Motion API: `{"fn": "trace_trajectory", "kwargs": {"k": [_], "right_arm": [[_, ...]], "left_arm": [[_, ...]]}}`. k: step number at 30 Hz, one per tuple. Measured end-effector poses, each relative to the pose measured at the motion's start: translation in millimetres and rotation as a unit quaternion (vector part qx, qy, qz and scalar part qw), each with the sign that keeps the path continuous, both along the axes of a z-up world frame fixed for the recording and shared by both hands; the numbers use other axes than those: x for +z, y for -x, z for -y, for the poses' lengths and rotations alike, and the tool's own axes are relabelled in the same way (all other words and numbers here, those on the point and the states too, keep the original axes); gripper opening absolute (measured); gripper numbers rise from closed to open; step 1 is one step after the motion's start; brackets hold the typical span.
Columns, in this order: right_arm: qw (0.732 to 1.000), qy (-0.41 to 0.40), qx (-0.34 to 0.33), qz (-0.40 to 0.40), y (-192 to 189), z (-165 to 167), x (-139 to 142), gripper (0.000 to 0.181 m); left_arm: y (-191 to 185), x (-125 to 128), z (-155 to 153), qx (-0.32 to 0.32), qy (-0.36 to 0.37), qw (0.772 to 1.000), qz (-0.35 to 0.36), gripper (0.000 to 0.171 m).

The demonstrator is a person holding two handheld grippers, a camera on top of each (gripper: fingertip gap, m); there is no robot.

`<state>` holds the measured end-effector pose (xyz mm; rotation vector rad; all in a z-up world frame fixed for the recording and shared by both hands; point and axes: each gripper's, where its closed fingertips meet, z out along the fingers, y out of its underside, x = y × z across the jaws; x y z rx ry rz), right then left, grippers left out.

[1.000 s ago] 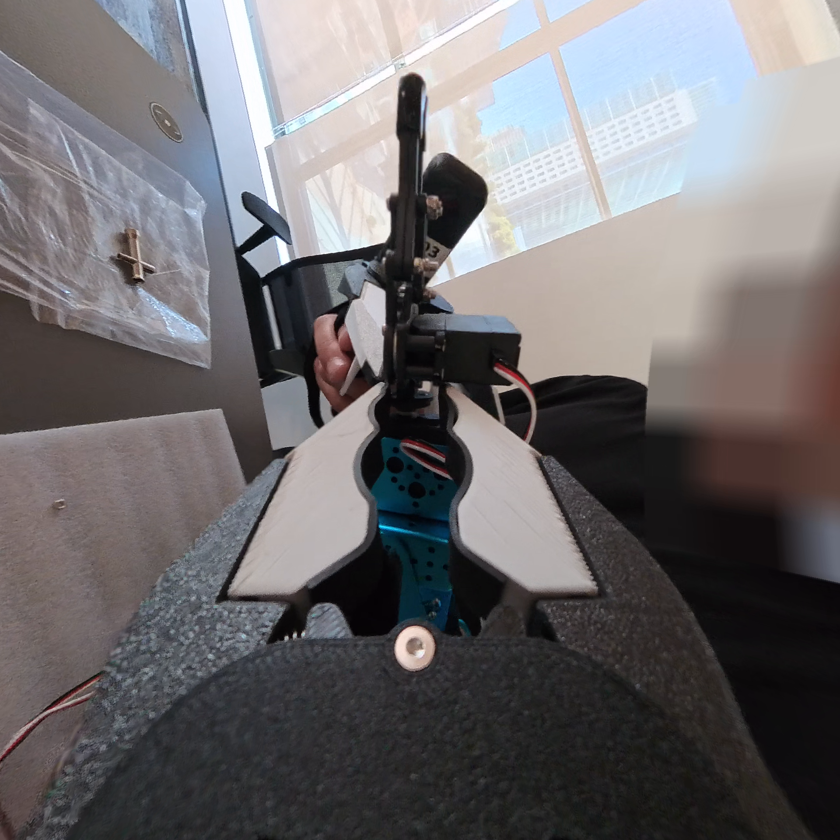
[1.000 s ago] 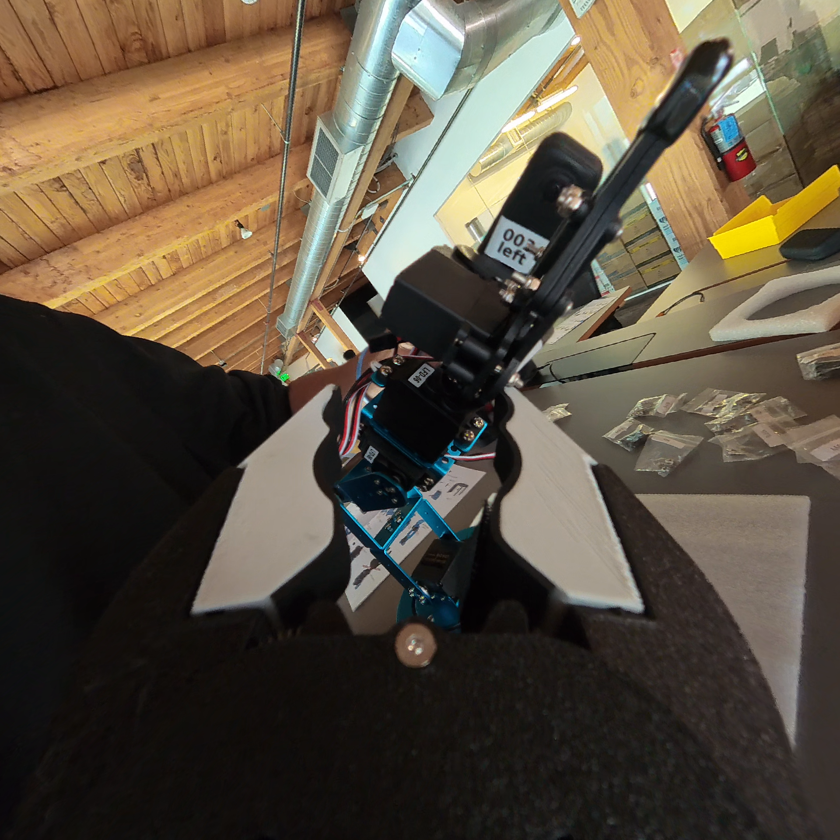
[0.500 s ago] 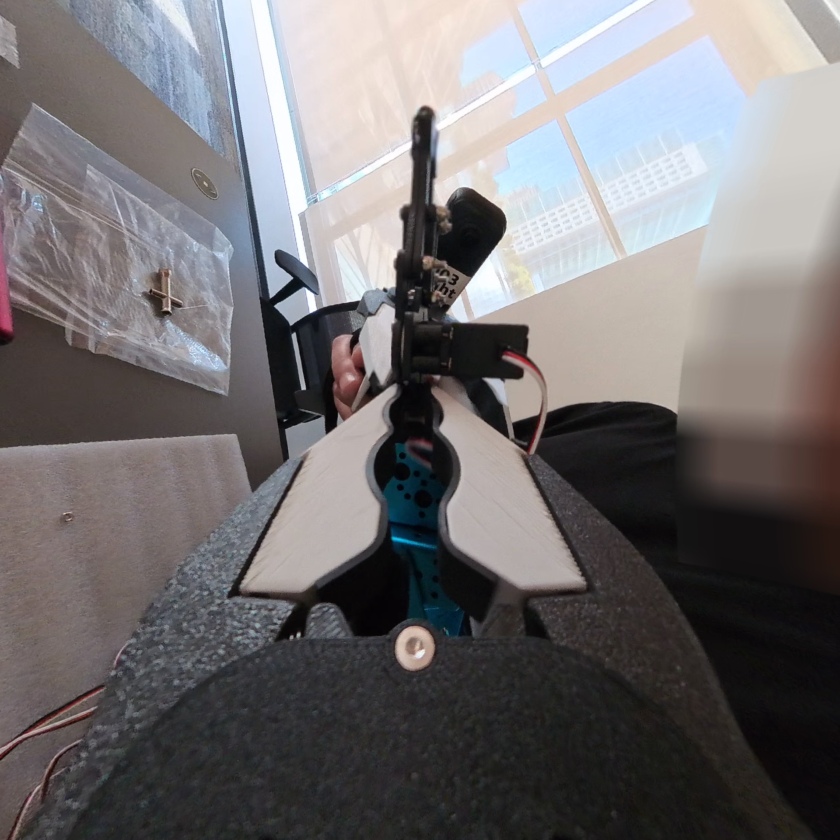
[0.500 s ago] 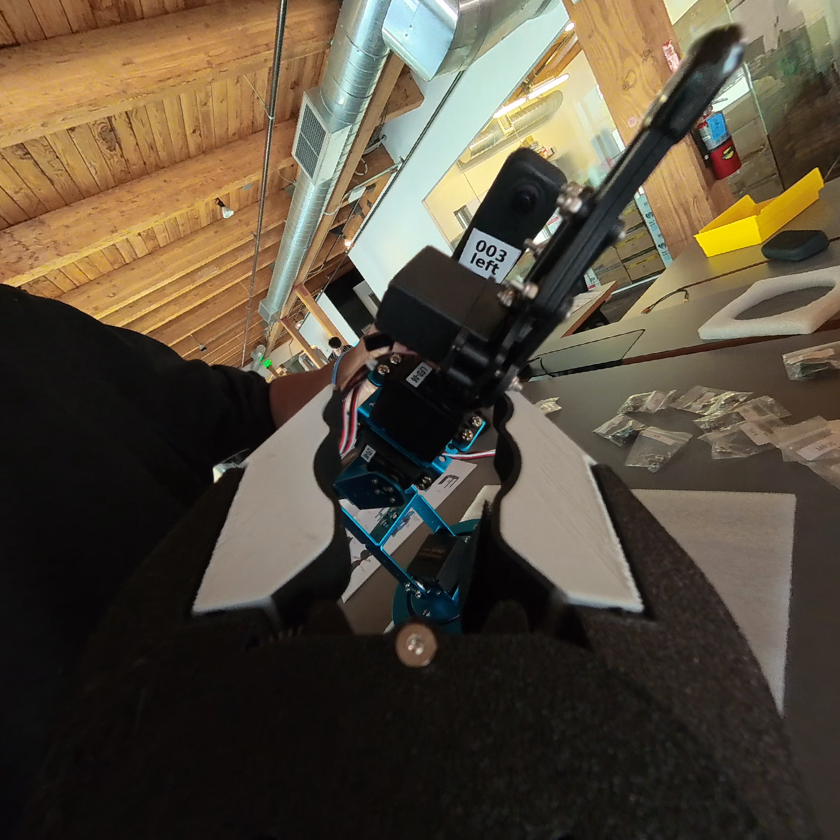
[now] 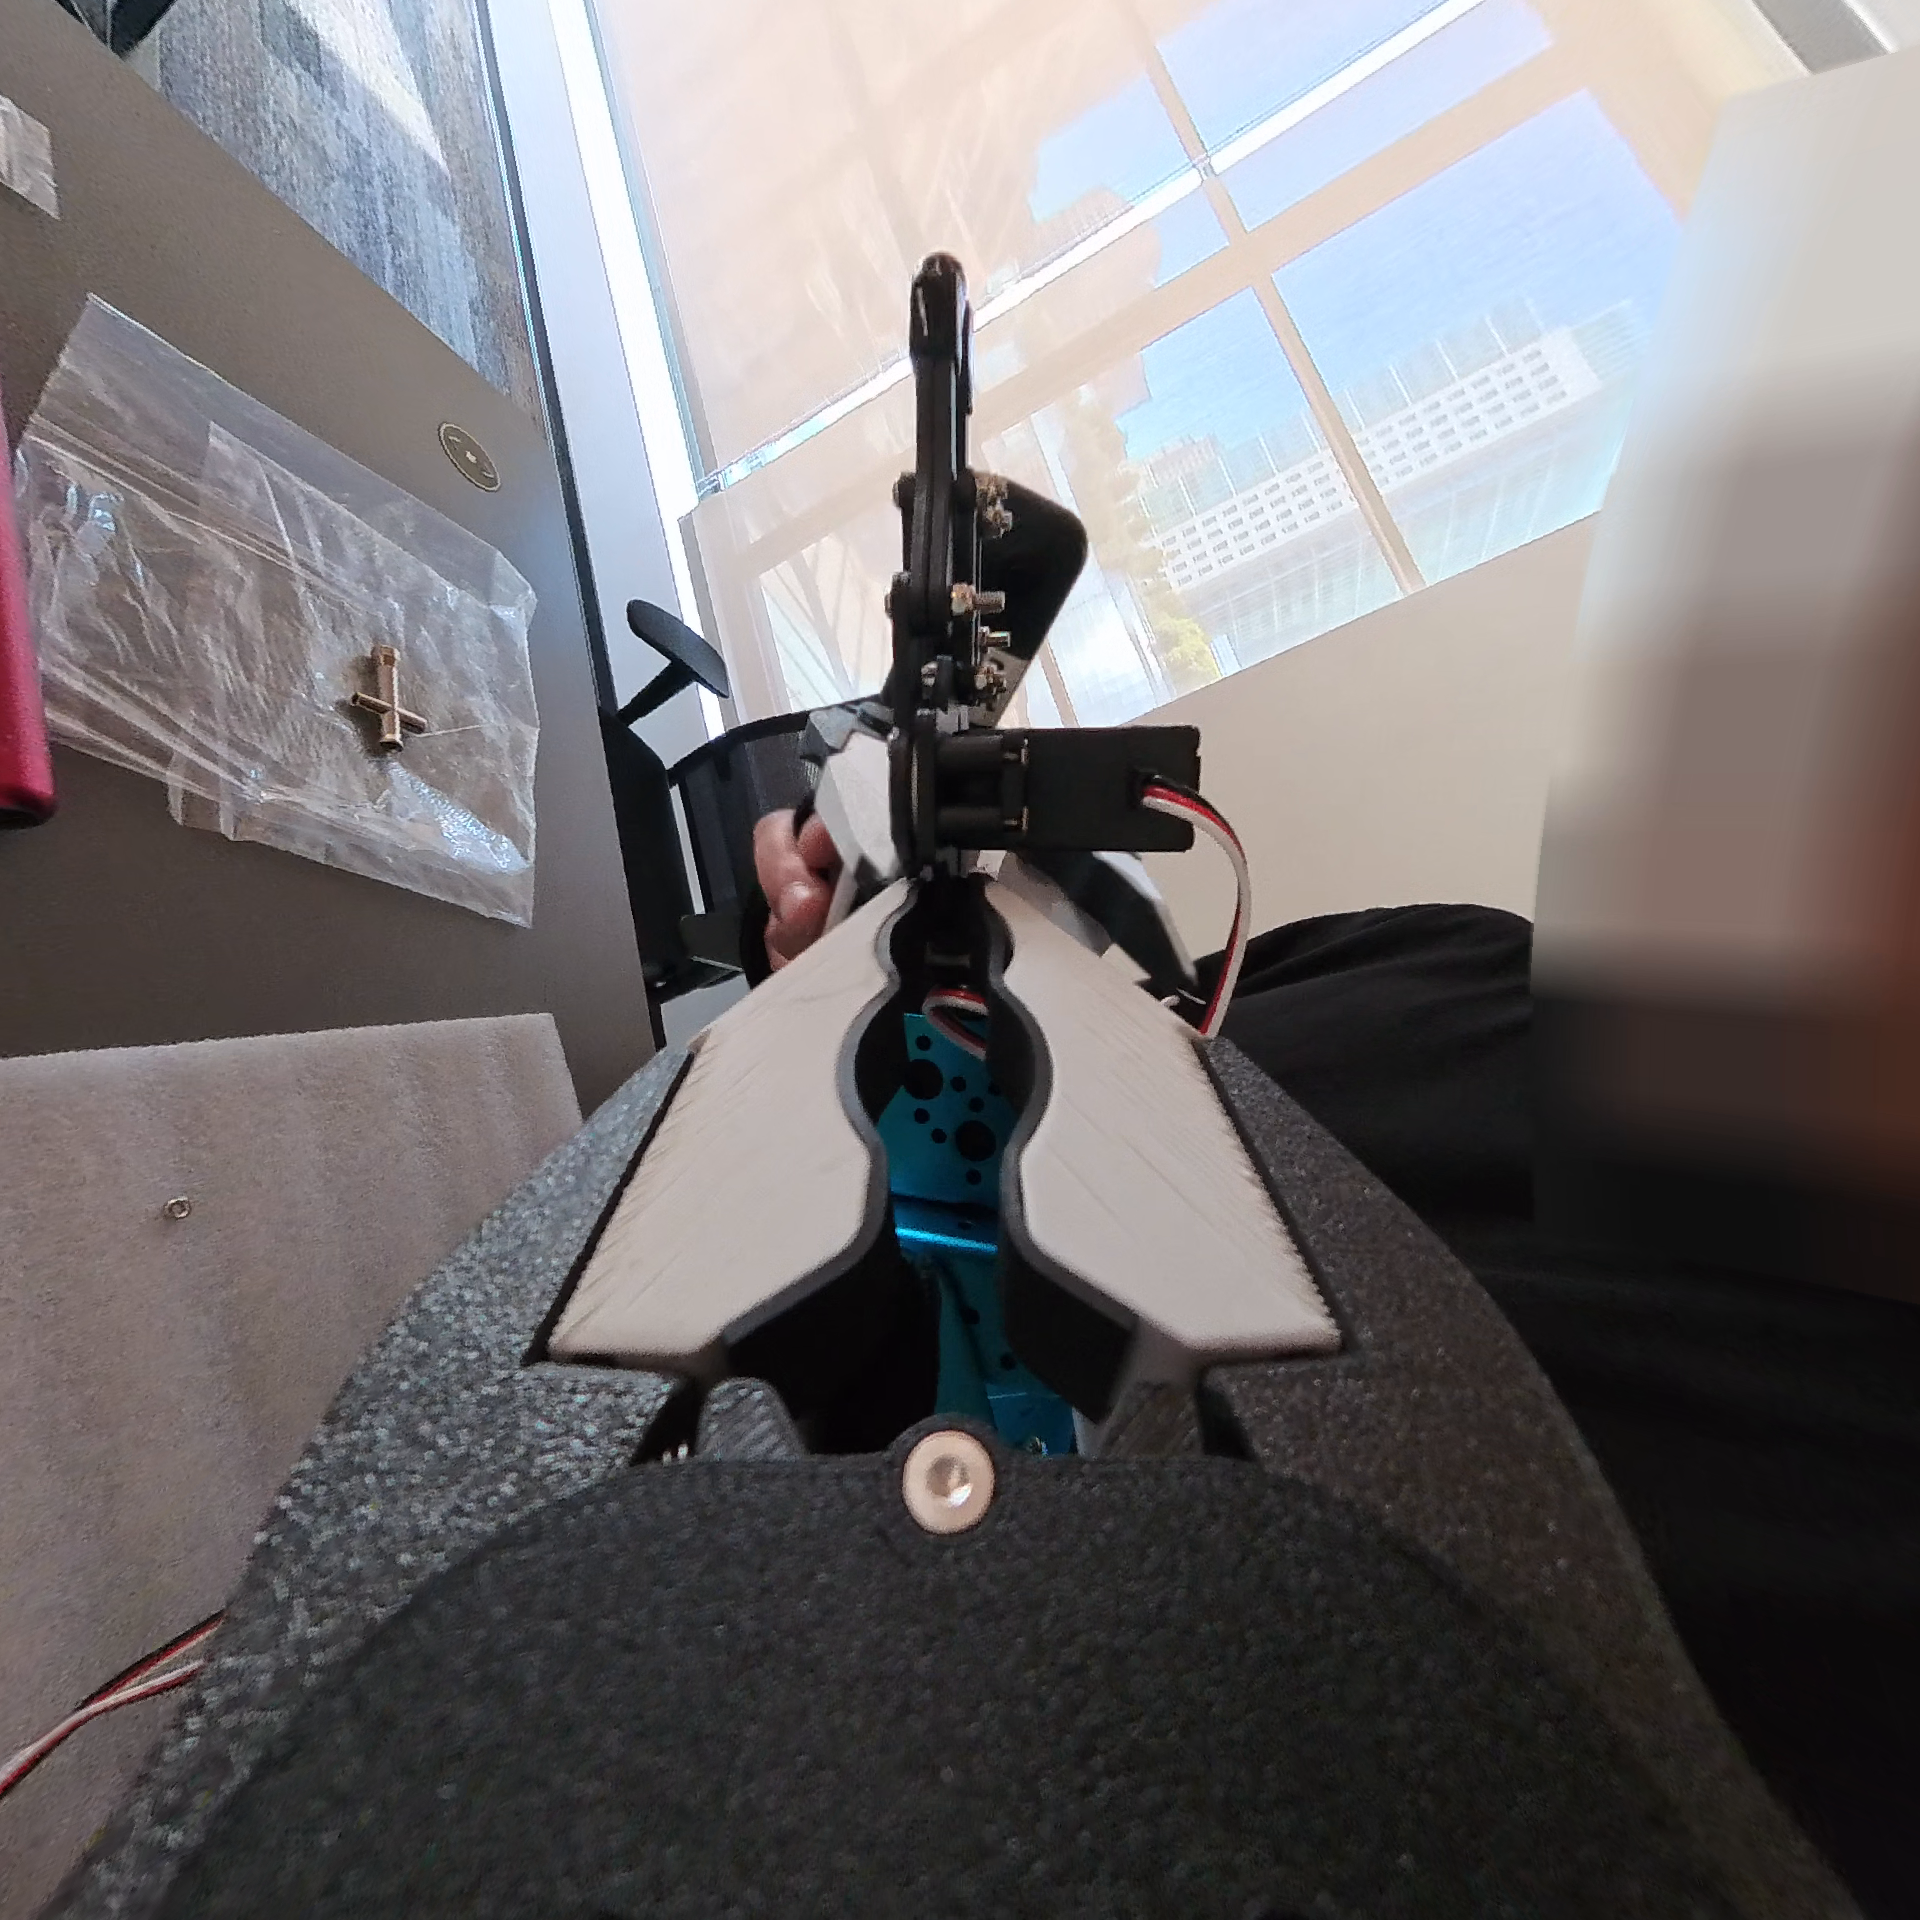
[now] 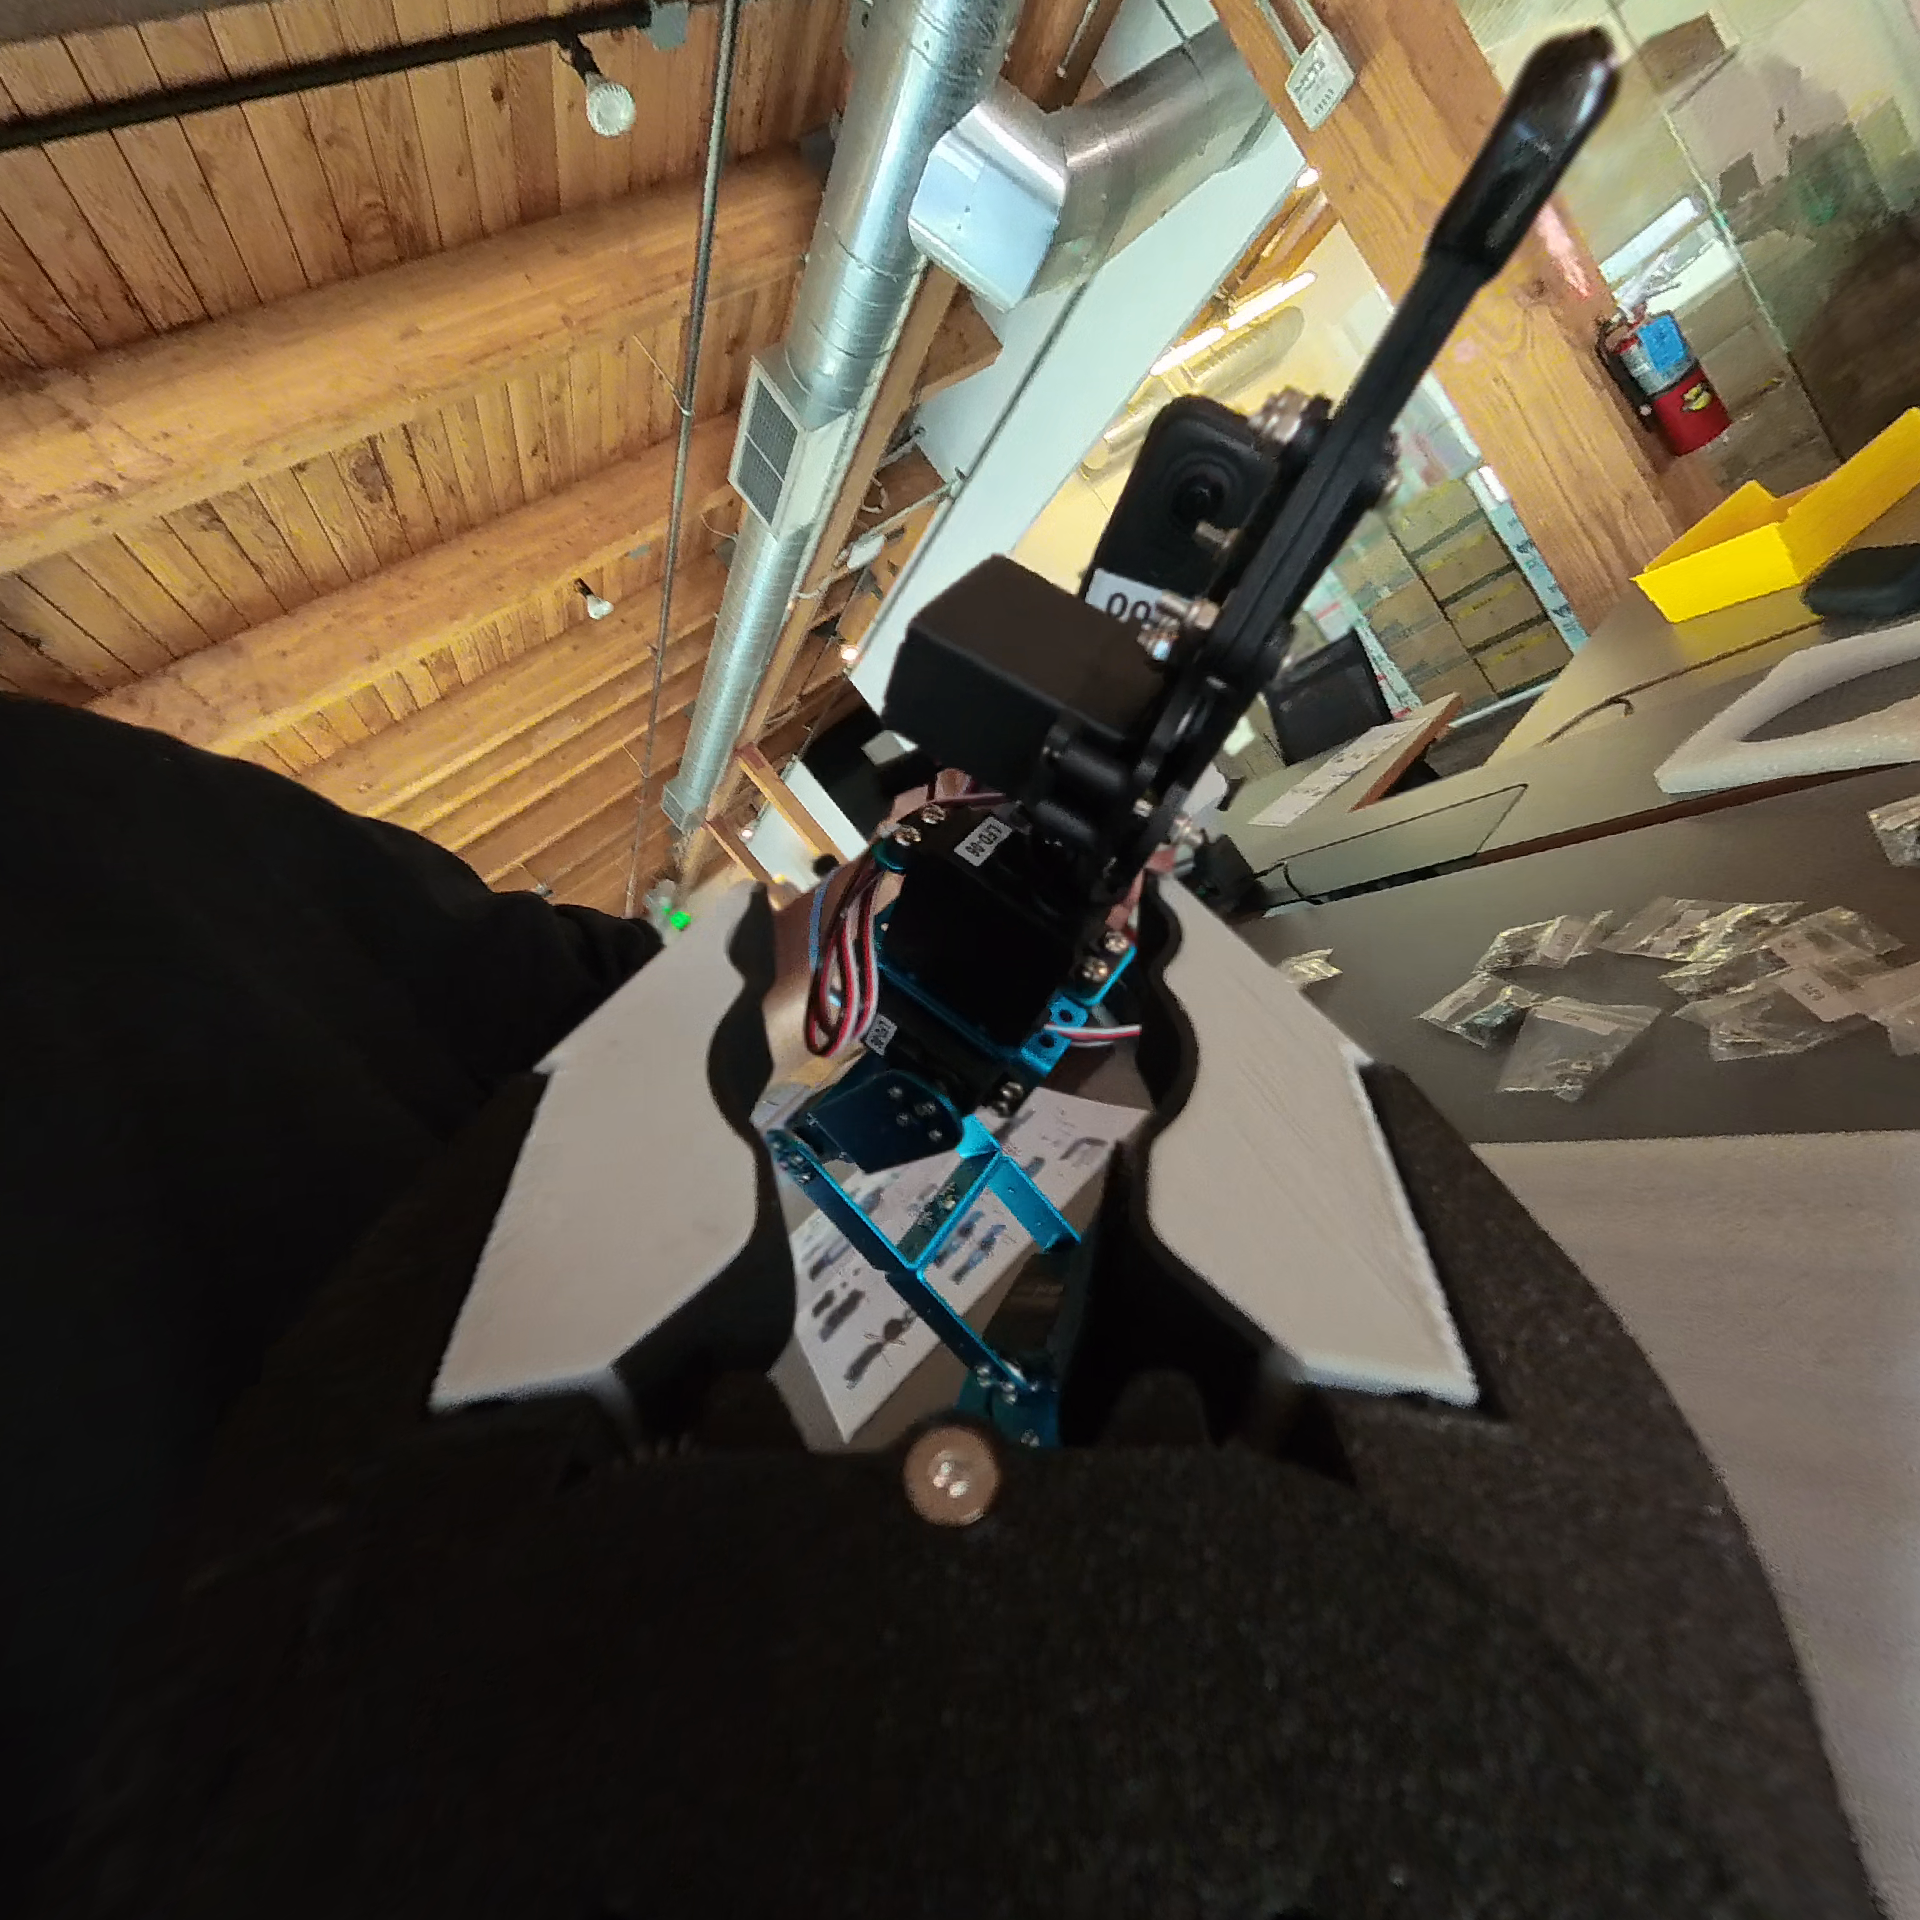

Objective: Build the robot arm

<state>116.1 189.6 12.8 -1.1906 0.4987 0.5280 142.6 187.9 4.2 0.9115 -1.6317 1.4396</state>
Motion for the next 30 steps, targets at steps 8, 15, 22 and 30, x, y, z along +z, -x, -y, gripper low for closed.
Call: {"fn": "trace_trajectory", "kwargs": {"k": [8, 15, 22, 30], "right_arm": [[0.996, -0.063, 0.029, -0.061, 0.8, 4.7, 8.8, 0.075], [0.944, 0.123, -0.186, 0.242, 3.8, 24.1, -15.3, 0.048], [0.85, 0.251, -0.195, 0.42, 27.2, -4.8, -21.0, 0.086], [0.806, 0.294, -0.175, 0.483, 19.9, -16.9, -25.9, 0.099]], "left_arm": [[-0.4, 0.4, -0.9, 0.001, 0.0, 1.0, 0.01, 0.007], [0.5, 0.3, -0.7, -0.003, 0.004, 1.0, 0.002, 0.006], [-0.4, -0.8, -0.4, -0.005, -0.001, 1.0, -0.003, 0.007], [0.6, -0.3, 0.3, -0.009, -0.004, 1.0, -0.002, 0.007]]}}
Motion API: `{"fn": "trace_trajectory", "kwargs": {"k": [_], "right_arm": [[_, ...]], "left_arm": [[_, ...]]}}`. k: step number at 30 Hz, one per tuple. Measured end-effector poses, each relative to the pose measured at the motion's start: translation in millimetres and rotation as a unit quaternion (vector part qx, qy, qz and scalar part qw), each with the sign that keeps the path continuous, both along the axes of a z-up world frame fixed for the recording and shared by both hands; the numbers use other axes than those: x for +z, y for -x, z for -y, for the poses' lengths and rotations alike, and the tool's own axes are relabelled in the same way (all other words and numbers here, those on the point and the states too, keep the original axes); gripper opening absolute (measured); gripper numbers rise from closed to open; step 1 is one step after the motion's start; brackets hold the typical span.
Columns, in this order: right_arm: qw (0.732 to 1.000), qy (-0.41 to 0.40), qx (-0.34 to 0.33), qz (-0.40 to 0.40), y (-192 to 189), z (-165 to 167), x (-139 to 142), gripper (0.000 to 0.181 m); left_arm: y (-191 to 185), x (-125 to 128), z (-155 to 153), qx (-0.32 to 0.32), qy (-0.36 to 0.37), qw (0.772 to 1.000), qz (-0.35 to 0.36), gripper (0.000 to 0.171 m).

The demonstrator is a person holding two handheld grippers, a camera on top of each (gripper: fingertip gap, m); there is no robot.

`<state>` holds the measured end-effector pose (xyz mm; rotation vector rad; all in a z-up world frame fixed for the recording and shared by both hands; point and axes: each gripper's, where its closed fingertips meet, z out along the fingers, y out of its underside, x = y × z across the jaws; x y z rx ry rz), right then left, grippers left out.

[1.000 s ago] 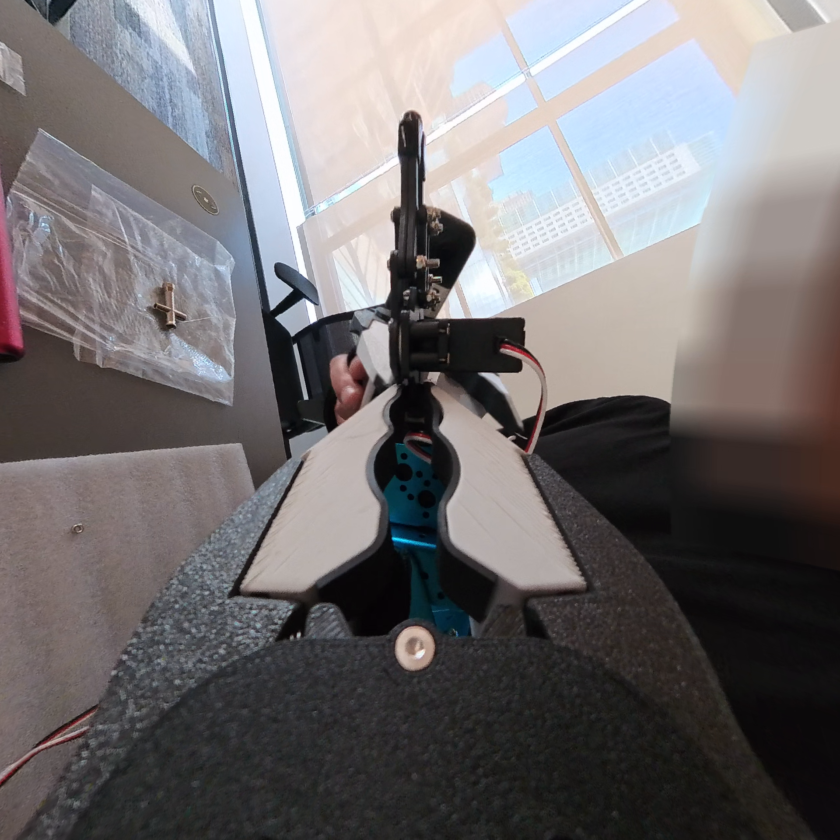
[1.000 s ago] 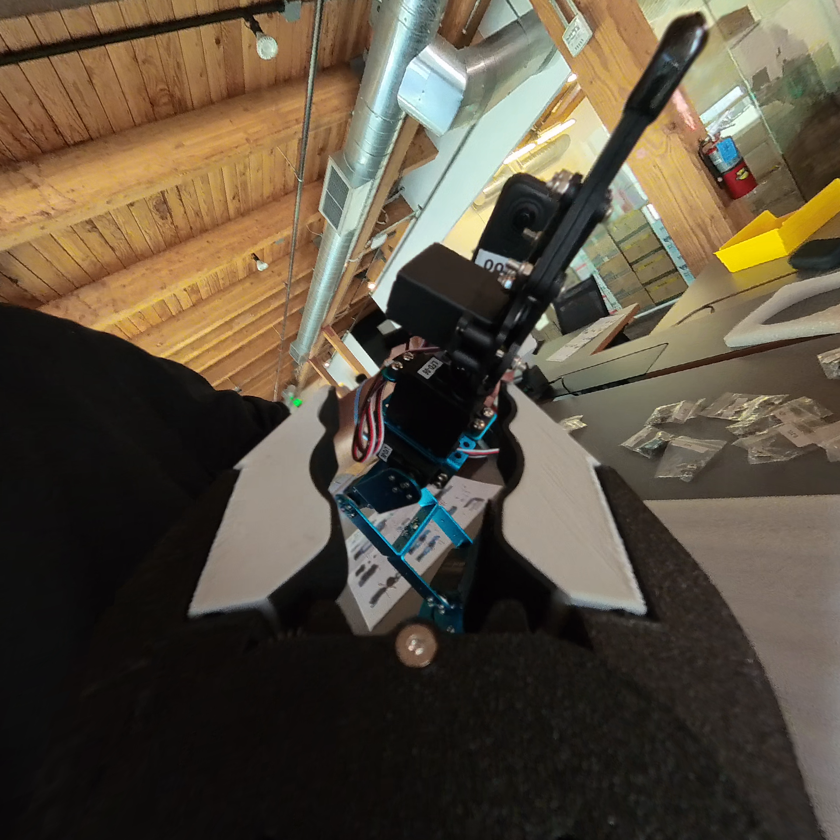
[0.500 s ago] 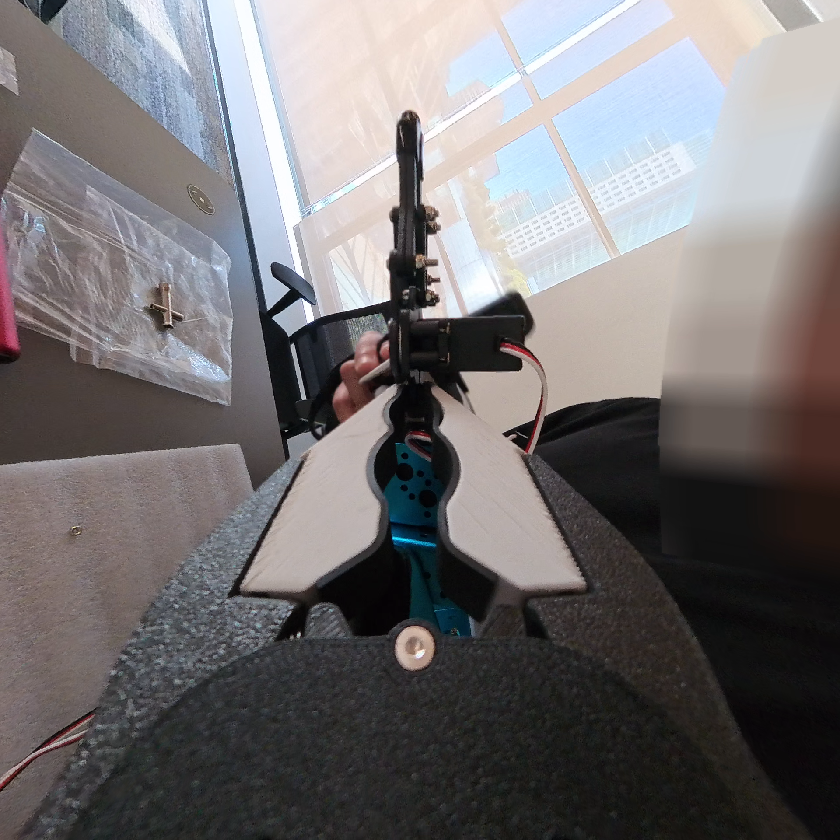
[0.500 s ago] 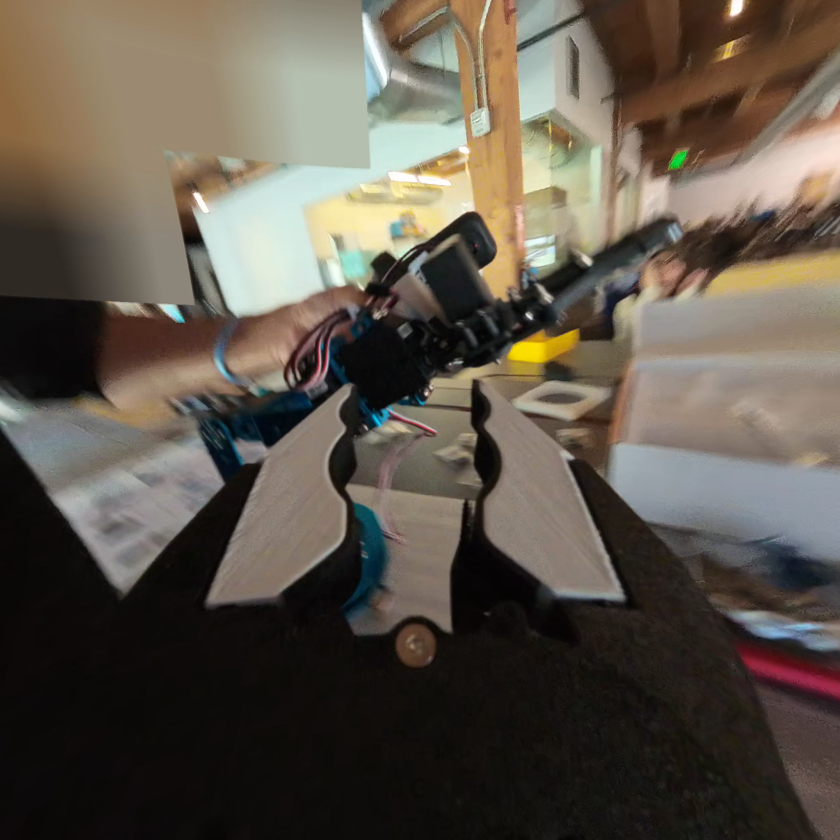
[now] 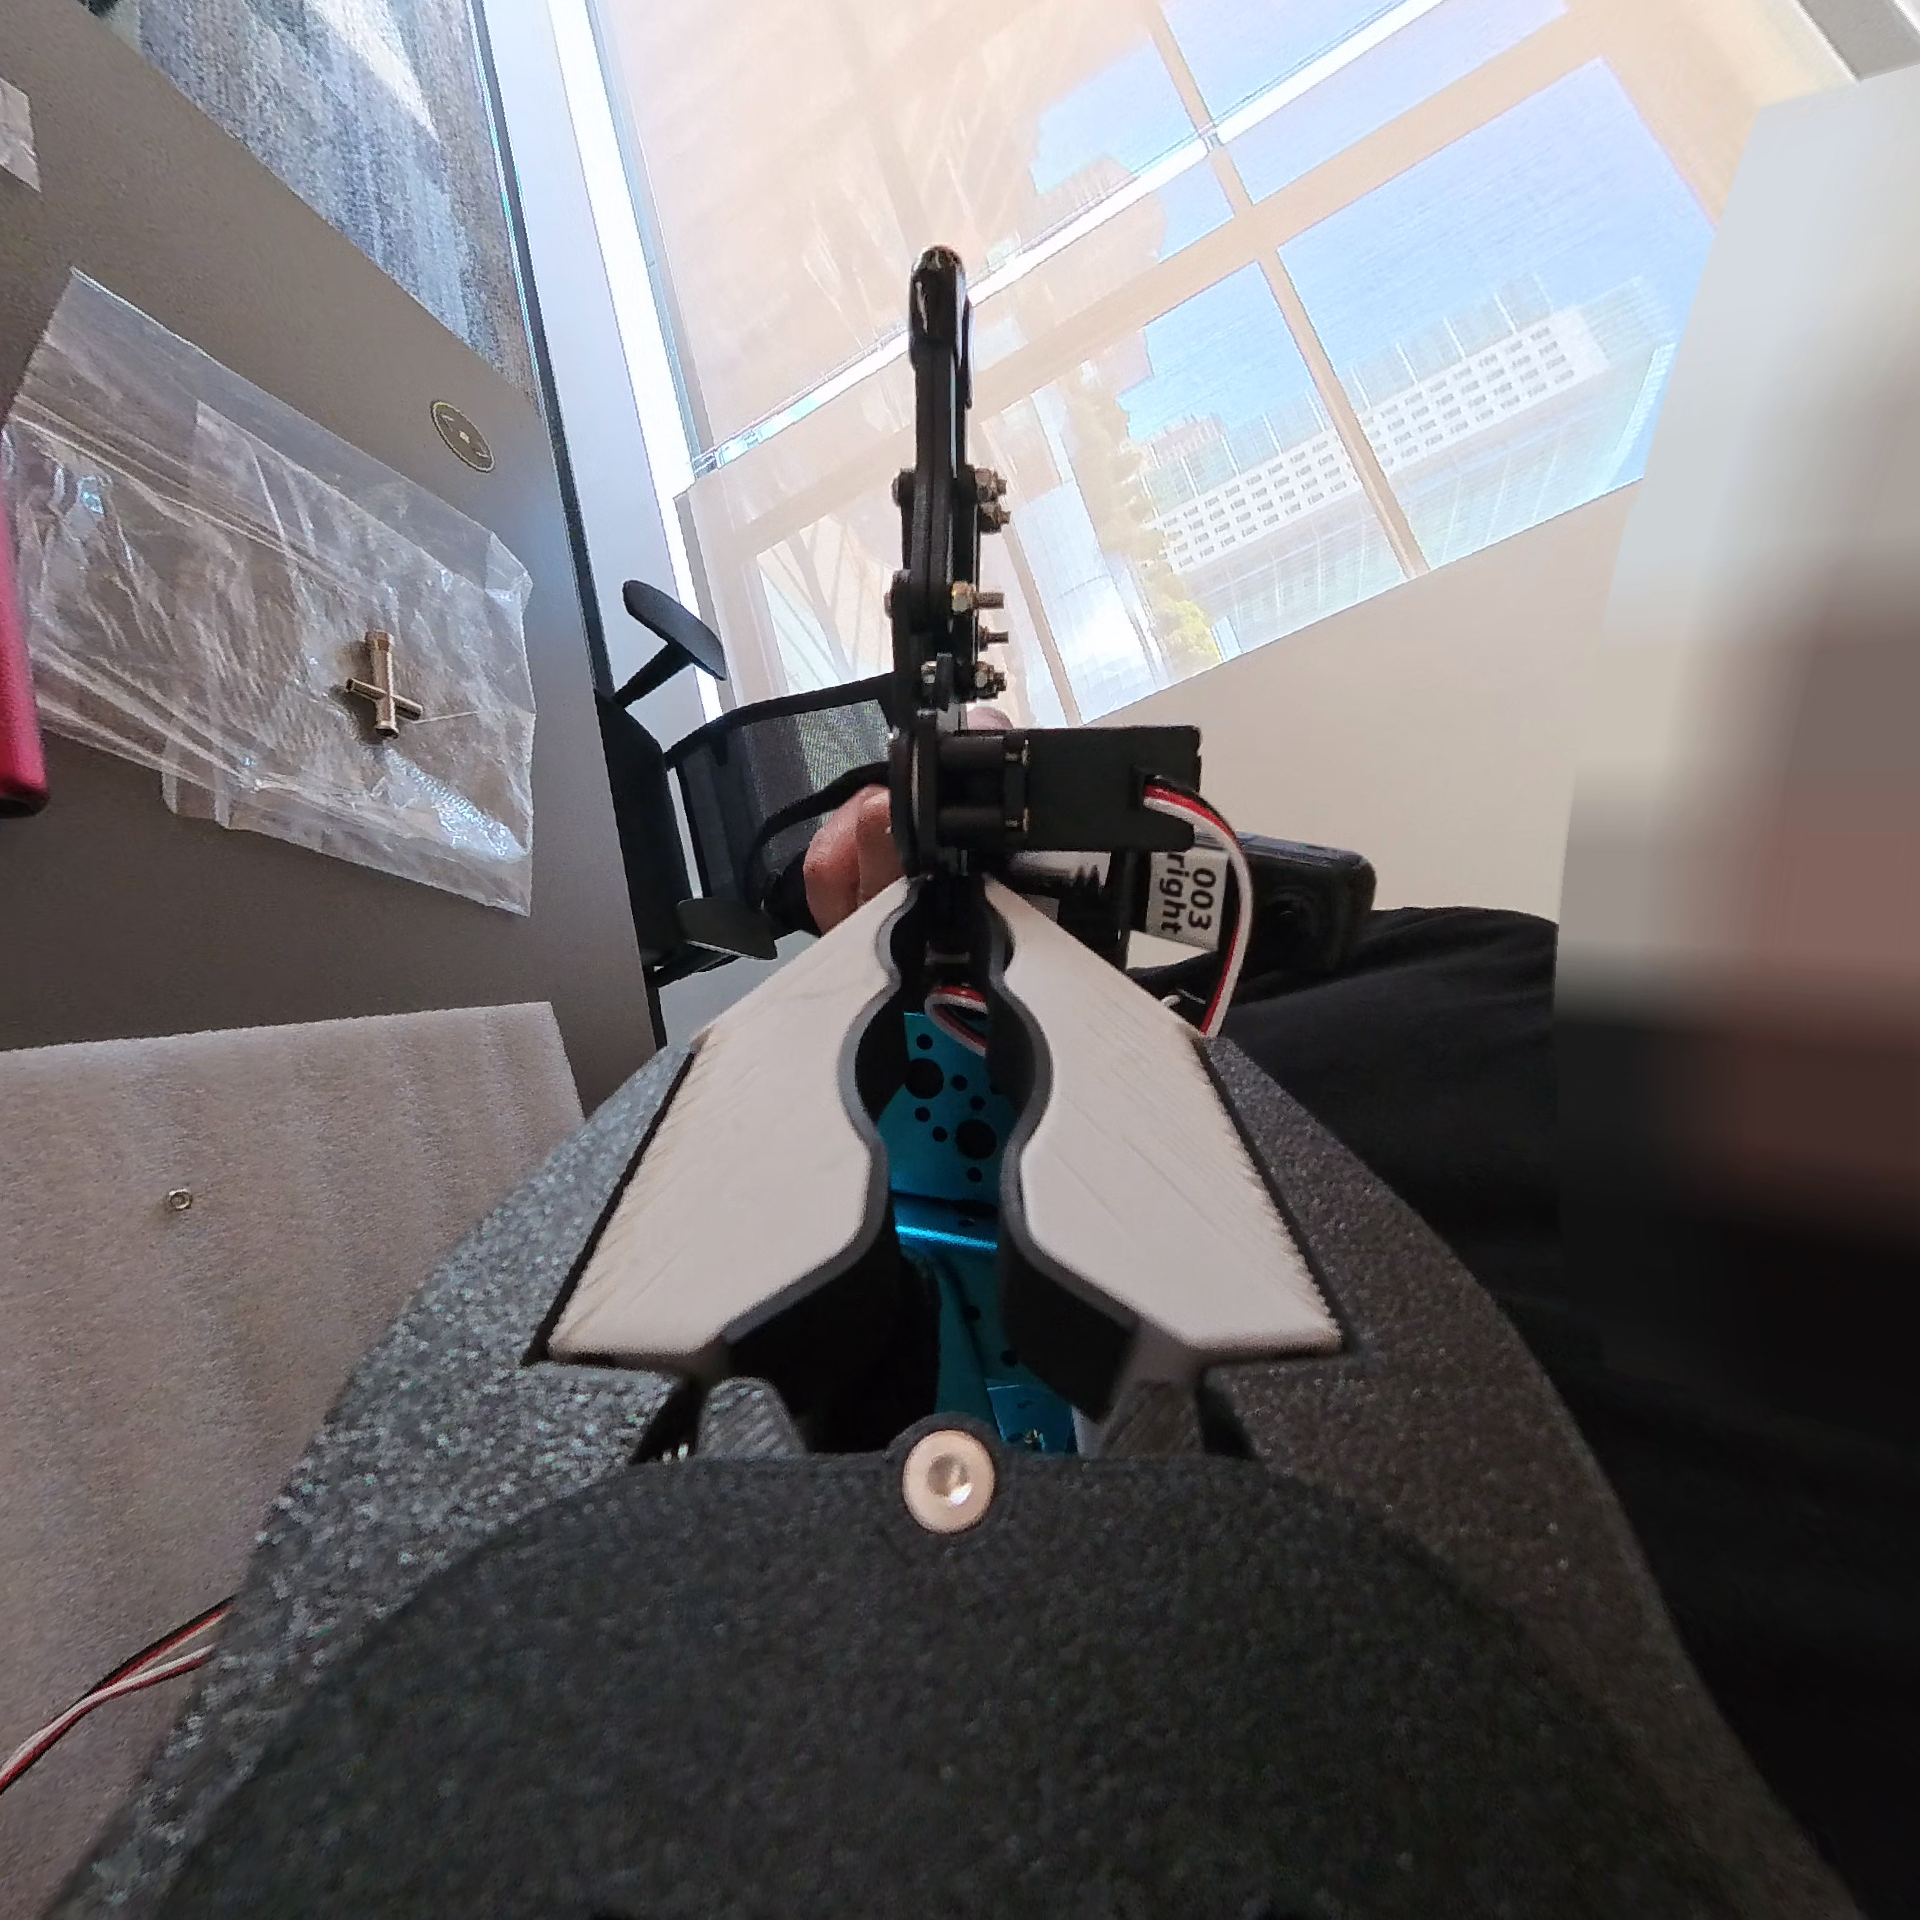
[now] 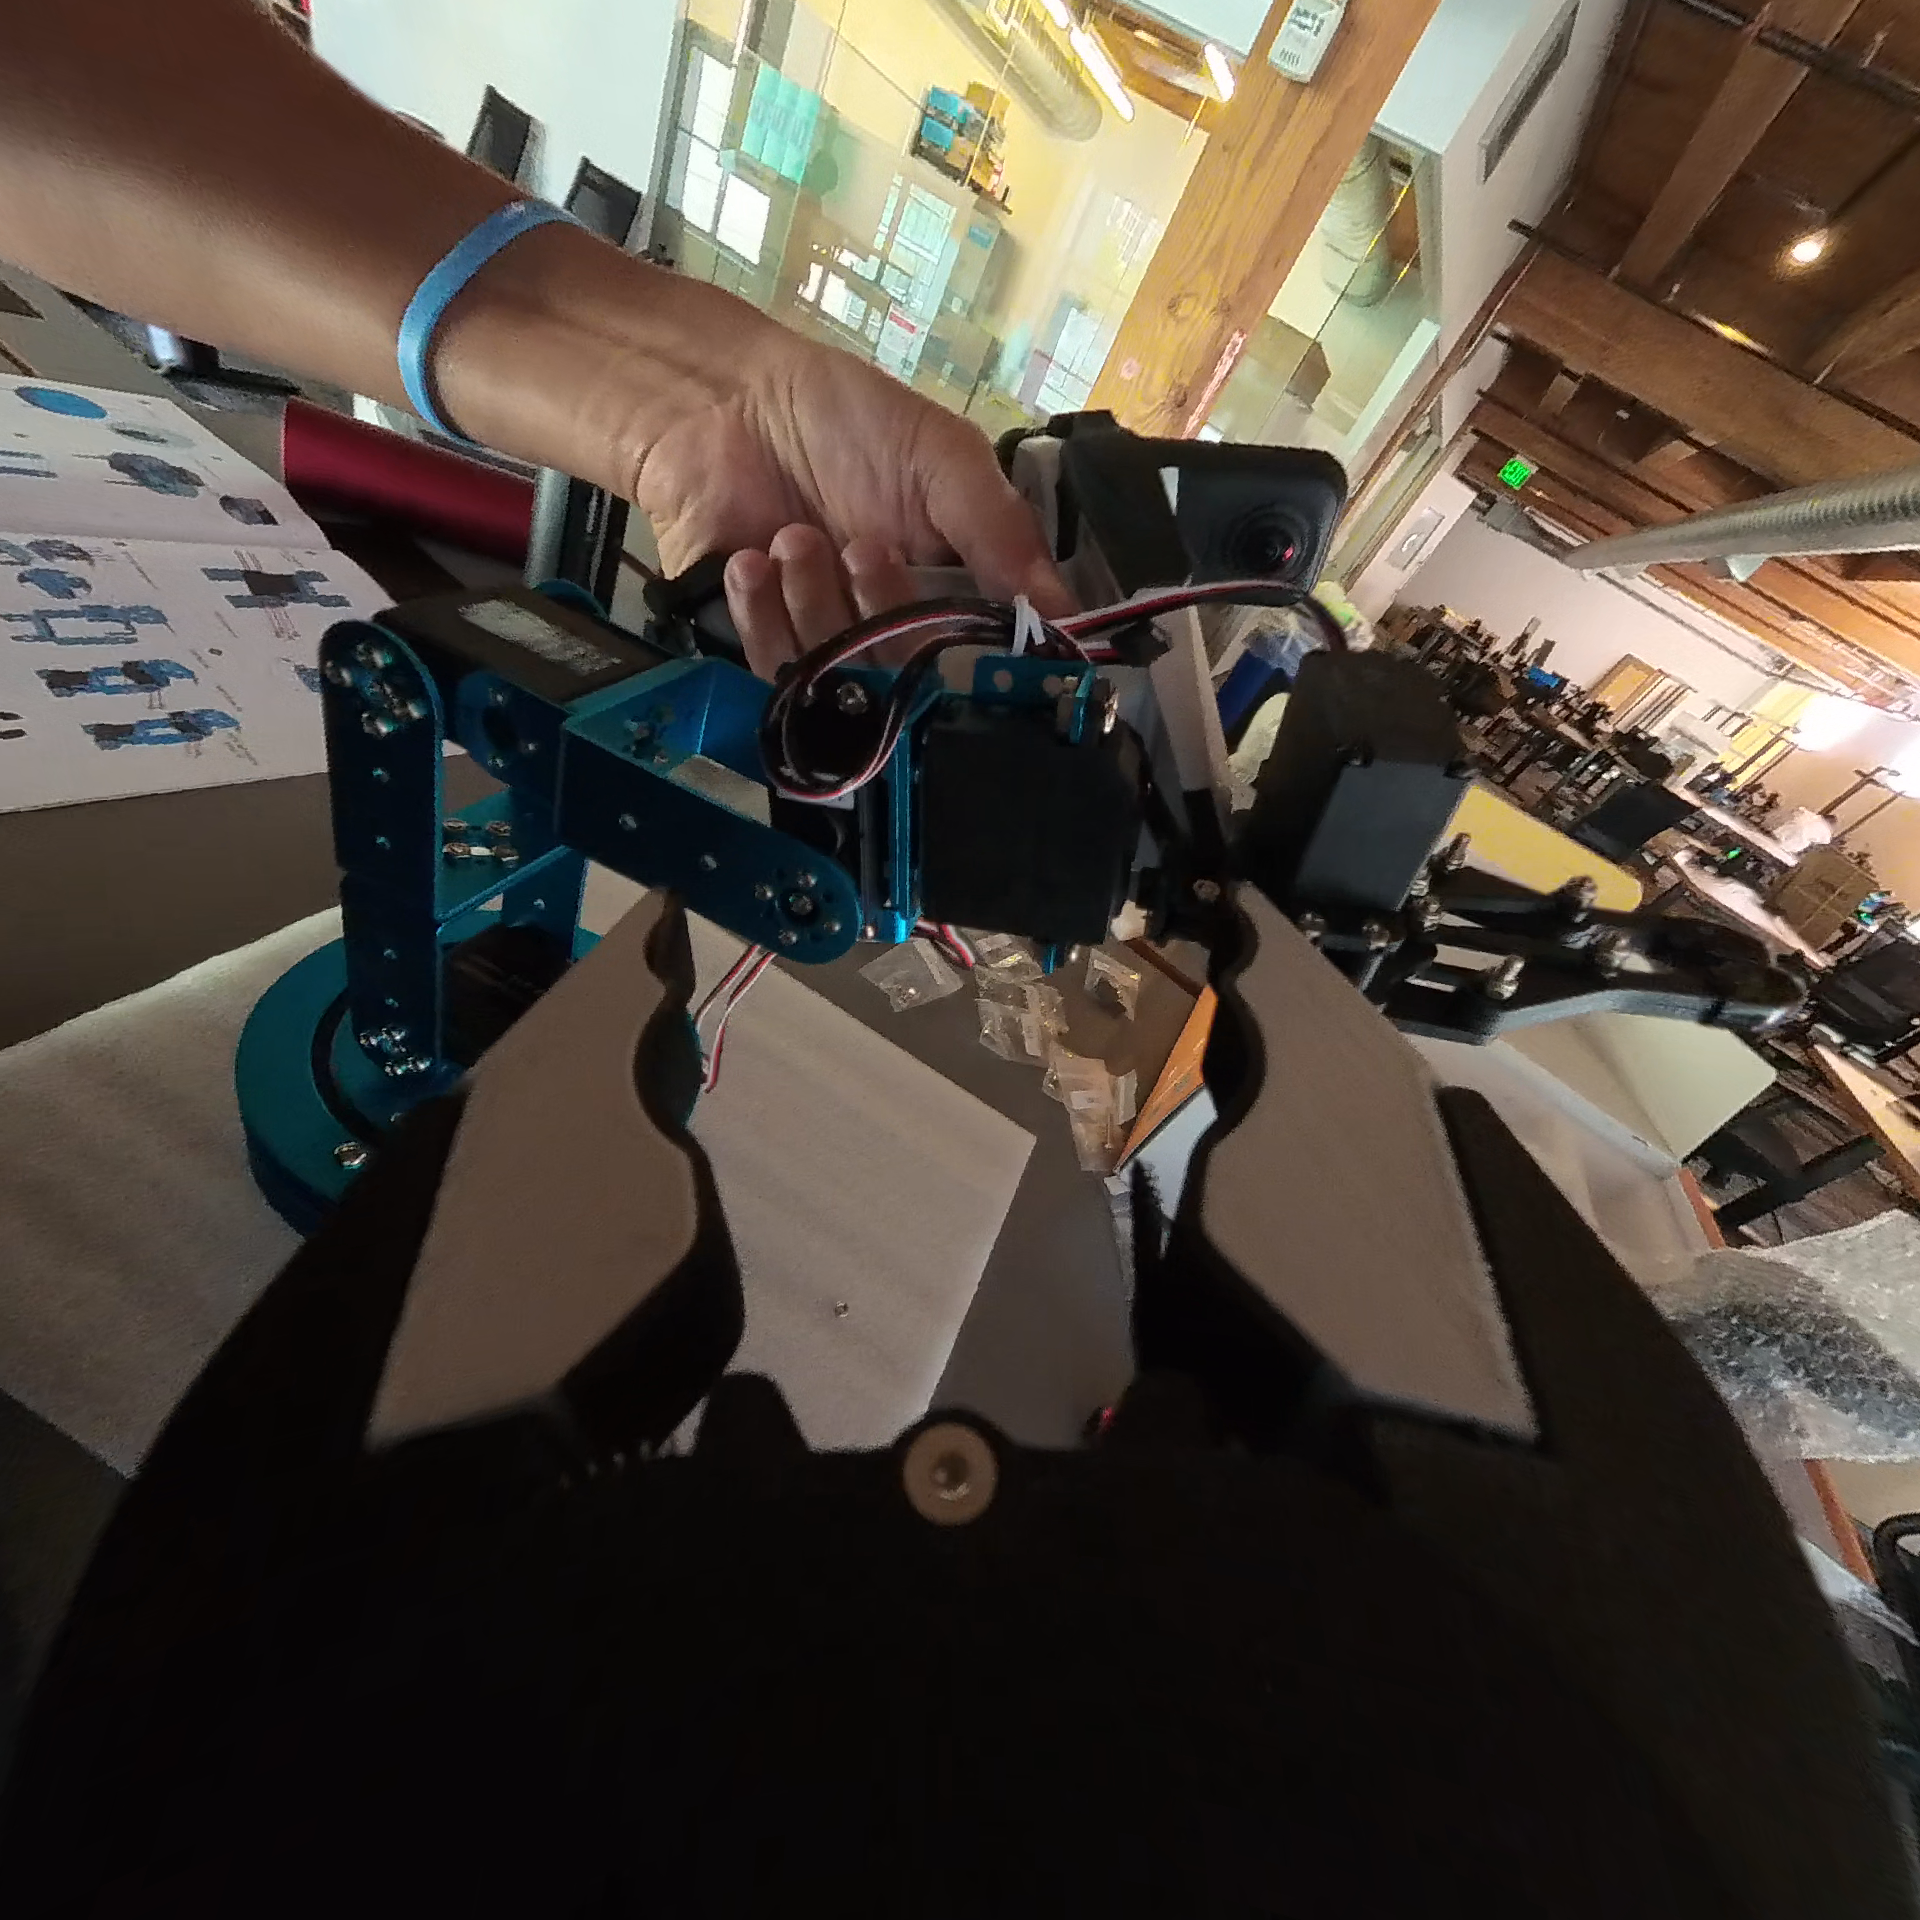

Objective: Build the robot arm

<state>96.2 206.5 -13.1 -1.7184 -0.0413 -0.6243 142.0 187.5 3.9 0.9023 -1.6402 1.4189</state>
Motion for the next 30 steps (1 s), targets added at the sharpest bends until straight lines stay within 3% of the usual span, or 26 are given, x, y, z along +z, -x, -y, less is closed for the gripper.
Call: {"fn": "trace_trajectory", "kwargs": {"k": [3, 8, 12, 19, 22, 25, 30], "right_arm": [[1.0, 0.0, 0.009, -0.01, 0.8, -2.1, -1.4, 0.102], [1.0, 0.001, 0.018, -0.02, 7.0, 1.0, -0.6, 0.091], [1.0, -0.004, 0.0, 0.009, 4.2, 0.1, 7.9, 0.096], [1.0, 0.006, -0.021, 0.001, -3.1, -3.2, -2.8, 0.096], [1.0, -0.01, -0.016, -0.02, 0.6, 1.9, 1.2, 0.073], [0.998, -0.051, -0.013, -0.027, 2.2, 9.9, 11.4, 0.077], [0.993, -0.11, -0.047, -0.019, -15.1, 27.6, 24.8, 0.046]], "left_arm": [[-0.7, -0.1, -1.0, 0.001, -0.001, 1.0, 0.001, 0.007], [-1.2, -0.4, -1.2, 0.004, 0.0, 1.0, 0.002, 0.006], [-0.5, -0.3, -0.3, 0.004, 0.0, 1.0, 0.001, 0.007], [-1.1, -1.8, -0.8, 0.008, -0.004, 1.0, 0.003, 0.006], [-1.1, -0.7, -0.4, 0.007, 0.001, 1.0, 0.002, 0.006], [-0.8, -0.5, -0.6, 0.007, 0.003, 1.0, 0.0, 0.006], [-0.8, -0.3, -0.5, 0.006, 0.009, 1.0, -0.004, 0.007]]}}
